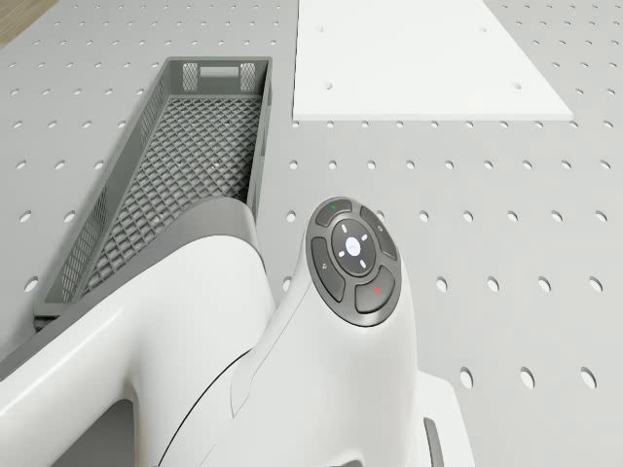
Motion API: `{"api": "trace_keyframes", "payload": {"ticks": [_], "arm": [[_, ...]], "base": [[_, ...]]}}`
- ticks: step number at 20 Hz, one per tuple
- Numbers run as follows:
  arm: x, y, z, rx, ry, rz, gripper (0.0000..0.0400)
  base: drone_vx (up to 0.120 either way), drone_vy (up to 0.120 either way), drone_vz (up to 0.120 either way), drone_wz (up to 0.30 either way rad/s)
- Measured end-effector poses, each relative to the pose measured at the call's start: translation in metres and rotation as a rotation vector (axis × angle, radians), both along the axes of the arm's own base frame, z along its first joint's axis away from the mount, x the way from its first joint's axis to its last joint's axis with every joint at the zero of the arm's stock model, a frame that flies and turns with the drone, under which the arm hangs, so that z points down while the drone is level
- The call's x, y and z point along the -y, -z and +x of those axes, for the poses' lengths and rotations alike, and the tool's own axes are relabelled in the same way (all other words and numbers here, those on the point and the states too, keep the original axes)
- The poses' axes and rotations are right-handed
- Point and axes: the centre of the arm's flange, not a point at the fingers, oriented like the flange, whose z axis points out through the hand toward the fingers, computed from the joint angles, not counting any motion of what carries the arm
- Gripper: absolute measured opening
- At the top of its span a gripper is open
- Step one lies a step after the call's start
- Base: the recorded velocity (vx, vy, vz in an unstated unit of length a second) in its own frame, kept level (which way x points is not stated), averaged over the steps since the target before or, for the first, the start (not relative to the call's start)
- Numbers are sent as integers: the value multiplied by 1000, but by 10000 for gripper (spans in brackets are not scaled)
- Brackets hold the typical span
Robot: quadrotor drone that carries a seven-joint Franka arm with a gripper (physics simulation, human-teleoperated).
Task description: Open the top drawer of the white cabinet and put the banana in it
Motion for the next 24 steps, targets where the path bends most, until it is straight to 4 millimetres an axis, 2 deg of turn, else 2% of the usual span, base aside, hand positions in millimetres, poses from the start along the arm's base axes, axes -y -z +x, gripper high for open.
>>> {"api": "trace_keyframes", "payload": {"ticks": [13,24], "arm": [[-12,-37,0,0,0,0,400],[-4,-56,0,0,0,0,400]], "base": [[0,0,0,0],[0,0,0,0]]}}
